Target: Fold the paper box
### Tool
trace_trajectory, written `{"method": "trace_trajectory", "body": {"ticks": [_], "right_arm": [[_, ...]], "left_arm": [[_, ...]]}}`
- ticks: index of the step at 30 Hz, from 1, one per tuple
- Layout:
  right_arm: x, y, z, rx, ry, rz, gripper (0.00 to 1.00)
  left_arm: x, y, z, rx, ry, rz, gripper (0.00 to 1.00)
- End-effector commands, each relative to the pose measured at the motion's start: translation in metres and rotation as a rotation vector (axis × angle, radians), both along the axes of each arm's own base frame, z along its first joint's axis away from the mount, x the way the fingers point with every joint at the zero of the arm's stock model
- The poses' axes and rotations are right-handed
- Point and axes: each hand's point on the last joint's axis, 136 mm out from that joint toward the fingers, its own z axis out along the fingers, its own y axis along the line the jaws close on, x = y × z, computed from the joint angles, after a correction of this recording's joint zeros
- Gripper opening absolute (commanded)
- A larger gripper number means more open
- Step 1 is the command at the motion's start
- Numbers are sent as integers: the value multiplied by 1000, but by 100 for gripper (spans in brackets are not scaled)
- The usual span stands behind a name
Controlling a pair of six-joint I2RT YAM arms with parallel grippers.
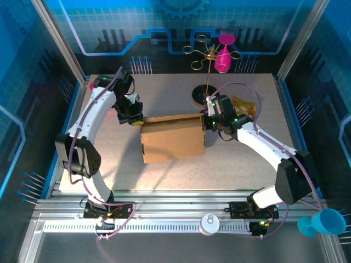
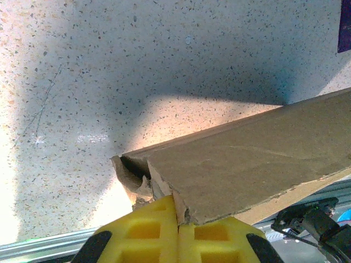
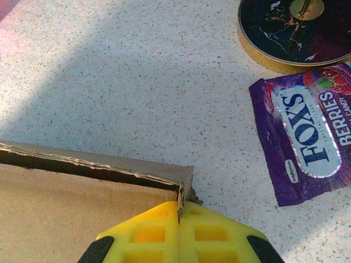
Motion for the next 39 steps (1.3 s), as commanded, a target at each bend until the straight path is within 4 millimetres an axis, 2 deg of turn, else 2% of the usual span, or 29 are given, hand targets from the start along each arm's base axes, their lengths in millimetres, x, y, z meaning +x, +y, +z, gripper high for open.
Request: {"method": "trace_trajectory", "body": {"ticks": [1,4,9,13,17,23,29,34,39], "right_arm": [[2,9,9,61,-36,28,0],[7,9,14,102,-59,20,0],[20,13,26,159,-120,32,0],[27,18,34,219,-199,58,0],[27,23,34,250,-256,88,0],[19,23,23,243,-279,99,0],[11,19,18,235,-288,98,0],[12,20,20,264,-316,93,0],[8,17,16,269,-327,86,0]], "left_arm": [[-5,-11,5,-63,0,-28,0],[-1,-13,14,-78,-55,-29,0],[19,-17,36,-102,-192,-29,0],[26,-21,41,-124,-264,-33,0],[28,-24,31,-137,-297,-36,0],[12,-24,4,-113,-289,-38,0],[0,-23,2,-124,-319,-34,0],[-5,-28,2,-134,-350,-48,0],[-18,-32,-9,-111,-336,-62,0]]}}
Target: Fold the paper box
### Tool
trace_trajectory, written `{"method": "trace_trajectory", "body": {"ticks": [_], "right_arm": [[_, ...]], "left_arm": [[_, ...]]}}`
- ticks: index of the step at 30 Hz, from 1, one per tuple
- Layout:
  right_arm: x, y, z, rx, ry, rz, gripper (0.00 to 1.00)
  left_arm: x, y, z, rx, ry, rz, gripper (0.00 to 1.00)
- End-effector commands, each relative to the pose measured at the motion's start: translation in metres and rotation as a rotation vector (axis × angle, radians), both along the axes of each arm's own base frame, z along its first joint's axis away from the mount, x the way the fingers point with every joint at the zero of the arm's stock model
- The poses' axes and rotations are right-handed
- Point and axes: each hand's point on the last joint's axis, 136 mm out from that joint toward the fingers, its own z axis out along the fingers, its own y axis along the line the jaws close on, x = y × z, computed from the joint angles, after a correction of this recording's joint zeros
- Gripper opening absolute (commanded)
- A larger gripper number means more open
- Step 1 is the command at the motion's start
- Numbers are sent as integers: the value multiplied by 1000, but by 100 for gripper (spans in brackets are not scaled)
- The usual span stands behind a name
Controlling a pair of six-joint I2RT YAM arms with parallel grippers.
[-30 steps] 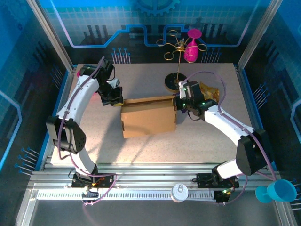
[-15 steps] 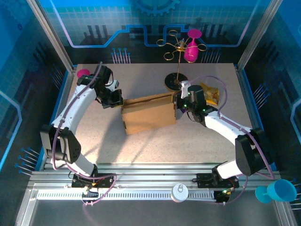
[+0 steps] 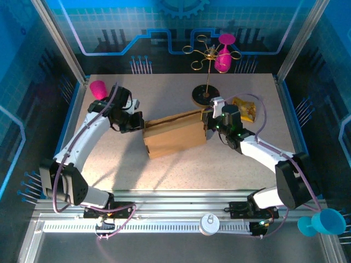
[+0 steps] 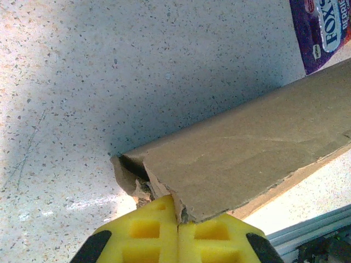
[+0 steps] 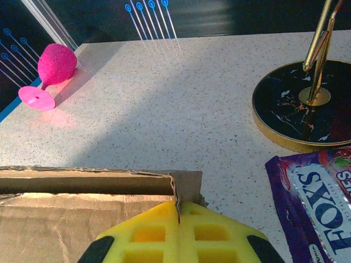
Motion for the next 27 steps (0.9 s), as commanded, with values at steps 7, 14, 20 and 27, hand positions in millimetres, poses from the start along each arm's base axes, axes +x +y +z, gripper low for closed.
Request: {"method": "trace_trajectory", "body": {"ticks": [7,14,20,27], "right_arm": [[-27,8,-4,20,-10,73,0],[-39,-1,-10,11,29,51,0],[-51,-8,-17,0,73,34,0],[-59,-13,-15,5,133,11,11]], "left_arm": [[-27,-28,-2,-28,-43,-62,0],[-47,-39,-18,26,-27,-97,0],[-59,-41,-27,34,-12,-82,0],[-68,-44,-34,61,-1,-95,0]]}}
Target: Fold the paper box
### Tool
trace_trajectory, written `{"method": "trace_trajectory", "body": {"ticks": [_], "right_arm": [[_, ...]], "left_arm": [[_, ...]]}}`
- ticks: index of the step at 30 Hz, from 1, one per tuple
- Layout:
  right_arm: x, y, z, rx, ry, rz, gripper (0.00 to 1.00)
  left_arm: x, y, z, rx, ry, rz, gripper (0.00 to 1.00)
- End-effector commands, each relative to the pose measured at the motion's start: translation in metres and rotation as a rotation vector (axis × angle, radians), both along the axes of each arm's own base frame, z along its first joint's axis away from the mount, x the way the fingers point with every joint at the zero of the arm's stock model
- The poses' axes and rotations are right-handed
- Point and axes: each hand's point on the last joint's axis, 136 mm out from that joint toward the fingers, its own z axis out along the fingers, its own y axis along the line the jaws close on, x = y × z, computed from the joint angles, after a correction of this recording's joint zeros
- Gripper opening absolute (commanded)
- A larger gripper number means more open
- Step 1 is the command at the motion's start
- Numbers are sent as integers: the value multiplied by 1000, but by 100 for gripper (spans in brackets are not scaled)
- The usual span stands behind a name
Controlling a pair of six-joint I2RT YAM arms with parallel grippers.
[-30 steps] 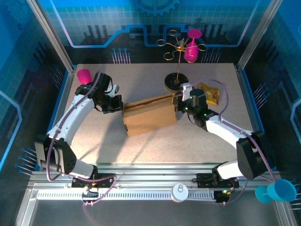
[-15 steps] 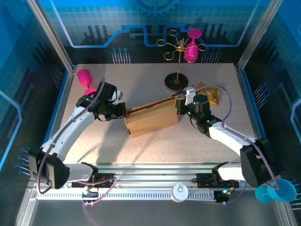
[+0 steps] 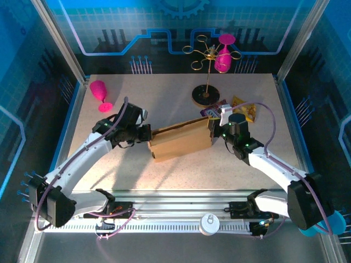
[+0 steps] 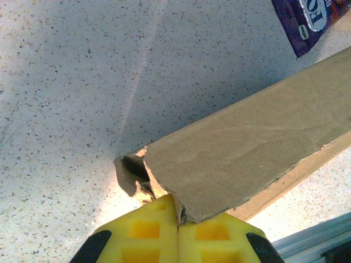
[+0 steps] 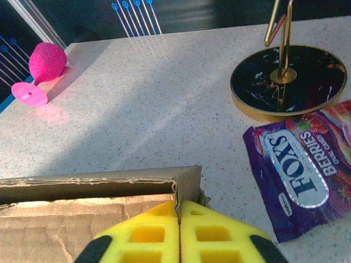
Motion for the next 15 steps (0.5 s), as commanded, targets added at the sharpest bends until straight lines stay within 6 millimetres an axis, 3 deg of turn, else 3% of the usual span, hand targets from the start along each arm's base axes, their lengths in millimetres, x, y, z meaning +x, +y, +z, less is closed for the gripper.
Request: {"method": "trace_trajectory", "body": {"ticks": [1,6,15], "right_arm": [[-22,13,-15,20,117,66,13],[-27,7,-10,52,146,28,16],[-37,1,-1,108,202,-24,34]], "left_arm": [[-29,-11,-30,8,135,-50,0],[-31,-10,-31,25,126,-42,0],[-32,-8,-31,55,114,-29,0]]}}
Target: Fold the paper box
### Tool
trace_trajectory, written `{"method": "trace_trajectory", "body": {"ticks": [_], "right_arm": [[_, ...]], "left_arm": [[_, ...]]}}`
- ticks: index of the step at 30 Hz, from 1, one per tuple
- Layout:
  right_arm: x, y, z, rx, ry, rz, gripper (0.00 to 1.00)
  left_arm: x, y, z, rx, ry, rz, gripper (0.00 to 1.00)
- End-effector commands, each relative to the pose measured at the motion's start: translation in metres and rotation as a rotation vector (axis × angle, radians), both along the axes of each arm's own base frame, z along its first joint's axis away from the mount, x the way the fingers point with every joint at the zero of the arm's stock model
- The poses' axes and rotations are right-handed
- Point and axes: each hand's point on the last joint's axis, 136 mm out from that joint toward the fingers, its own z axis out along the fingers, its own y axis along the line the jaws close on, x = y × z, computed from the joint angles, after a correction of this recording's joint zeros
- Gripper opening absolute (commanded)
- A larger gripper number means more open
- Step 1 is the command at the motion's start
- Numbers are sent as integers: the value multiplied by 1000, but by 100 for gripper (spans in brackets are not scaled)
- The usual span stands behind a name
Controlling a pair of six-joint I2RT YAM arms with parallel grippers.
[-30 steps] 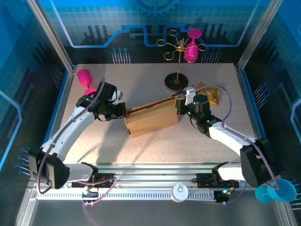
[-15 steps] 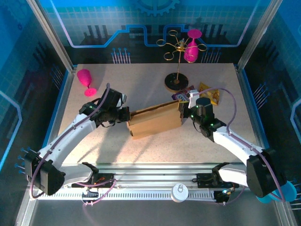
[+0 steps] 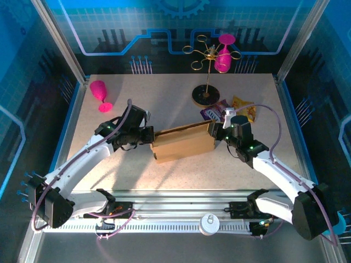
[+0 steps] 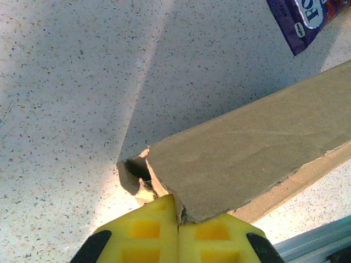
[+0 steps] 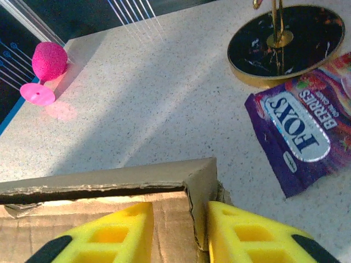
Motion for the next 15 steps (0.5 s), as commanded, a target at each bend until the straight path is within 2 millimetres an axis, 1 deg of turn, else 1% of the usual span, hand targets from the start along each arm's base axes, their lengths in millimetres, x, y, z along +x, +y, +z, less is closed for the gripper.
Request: {"method": "trace_trajectory", "body": {"ticks": [1,7,15], "right_arm": [[-15,8,0,39,90,18,36],[-23,2,3,107,148,-49,43],[-34,-8,16,195,180,-127,45]], "left_arm": [[-27,2,-30,41,138,-19,0],[-27,3,-30,44,134,-12,0],[-30,1,-31,44,135,-11,0]]}}
